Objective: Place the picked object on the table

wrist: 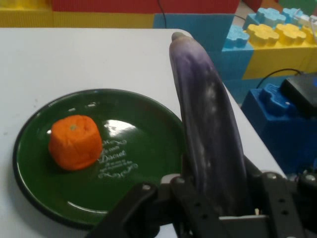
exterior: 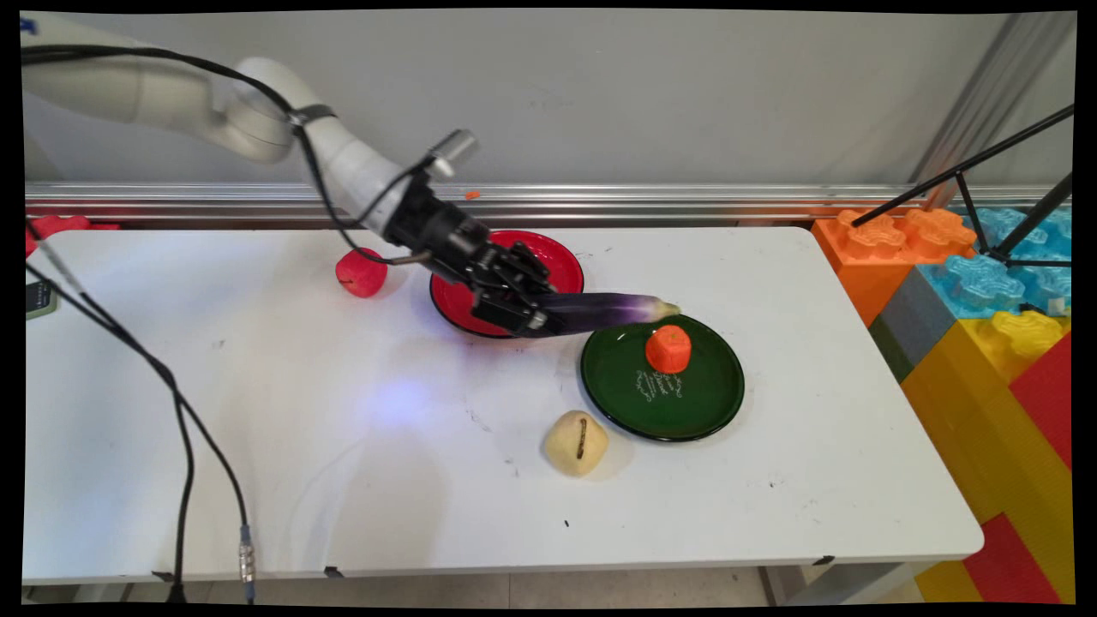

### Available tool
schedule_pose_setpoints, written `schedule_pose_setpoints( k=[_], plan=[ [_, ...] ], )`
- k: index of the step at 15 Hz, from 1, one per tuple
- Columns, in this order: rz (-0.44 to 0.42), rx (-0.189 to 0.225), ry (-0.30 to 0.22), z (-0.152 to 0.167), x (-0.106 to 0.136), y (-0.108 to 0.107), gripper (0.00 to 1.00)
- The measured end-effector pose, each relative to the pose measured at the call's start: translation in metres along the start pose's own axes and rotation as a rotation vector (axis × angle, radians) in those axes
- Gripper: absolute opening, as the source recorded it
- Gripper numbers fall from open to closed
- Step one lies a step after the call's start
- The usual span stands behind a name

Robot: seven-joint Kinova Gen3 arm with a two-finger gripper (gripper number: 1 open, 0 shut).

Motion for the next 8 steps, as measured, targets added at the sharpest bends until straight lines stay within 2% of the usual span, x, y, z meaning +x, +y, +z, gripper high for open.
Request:
schedule_pose_setpoints(
  k=[3,8],
  plan=[
    [-0.008,-0.007,0.0,-0.02,-0.006,0.01,0.0],
    [-0.028,-0.027,-0.019,-0.059,-0.03,0.03,0.0]
  ],
)
